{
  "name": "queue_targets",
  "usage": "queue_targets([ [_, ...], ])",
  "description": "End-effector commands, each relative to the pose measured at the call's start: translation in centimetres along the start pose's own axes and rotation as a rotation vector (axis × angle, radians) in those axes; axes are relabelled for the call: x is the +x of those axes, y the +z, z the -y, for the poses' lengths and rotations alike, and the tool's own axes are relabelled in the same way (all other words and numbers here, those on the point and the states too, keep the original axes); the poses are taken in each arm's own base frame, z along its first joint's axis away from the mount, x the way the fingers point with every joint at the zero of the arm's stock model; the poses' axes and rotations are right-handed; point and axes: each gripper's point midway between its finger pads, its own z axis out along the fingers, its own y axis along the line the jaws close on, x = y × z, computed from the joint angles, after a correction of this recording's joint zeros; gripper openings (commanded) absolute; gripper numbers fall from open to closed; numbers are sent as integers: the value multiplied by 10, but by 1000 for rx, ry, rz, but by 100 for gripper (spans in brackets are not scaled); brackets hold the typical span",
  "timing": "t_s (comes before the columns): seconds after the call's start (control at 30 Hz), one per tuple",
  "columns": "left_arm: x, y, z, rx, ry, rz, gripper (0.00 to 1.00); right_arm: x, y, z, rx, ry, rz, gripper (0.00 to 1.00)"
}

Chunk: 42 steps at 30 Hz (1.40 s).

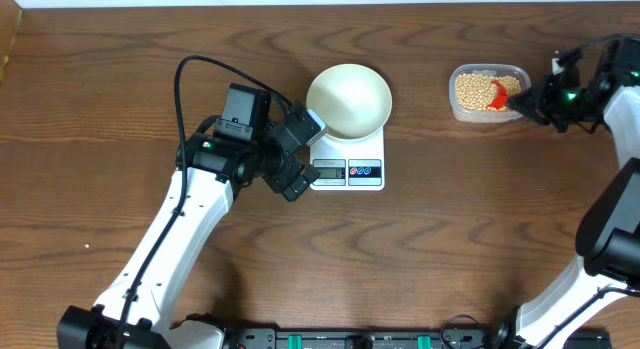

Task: Scoop item into bowl and weigh 50g on scale
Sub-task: 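Dip the red scoop into the chickpeas with the right gripper, then lift the filled scoop out of the tub with the right gripper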

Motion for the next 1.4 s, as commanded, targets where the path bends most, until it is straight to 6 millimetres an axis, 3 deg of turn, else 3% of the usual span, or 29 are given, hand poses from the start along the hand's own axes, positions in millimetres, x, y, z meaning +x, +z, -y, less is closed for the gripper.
queue_targets([
  [0.0, -2, -3, -1, -11, 13, 7, 98, -1, -5, 2, -72, 43, -2, 1],
  [0.87, -2, -3, -1, -11, 13, 7, 98, -20, -49, -1, -317, 83, 78, 1],
  [1.37, -2, -3, -1, -11, 13, 7, 98, -18, -68, -31, -532, 65, 65, 1],
])
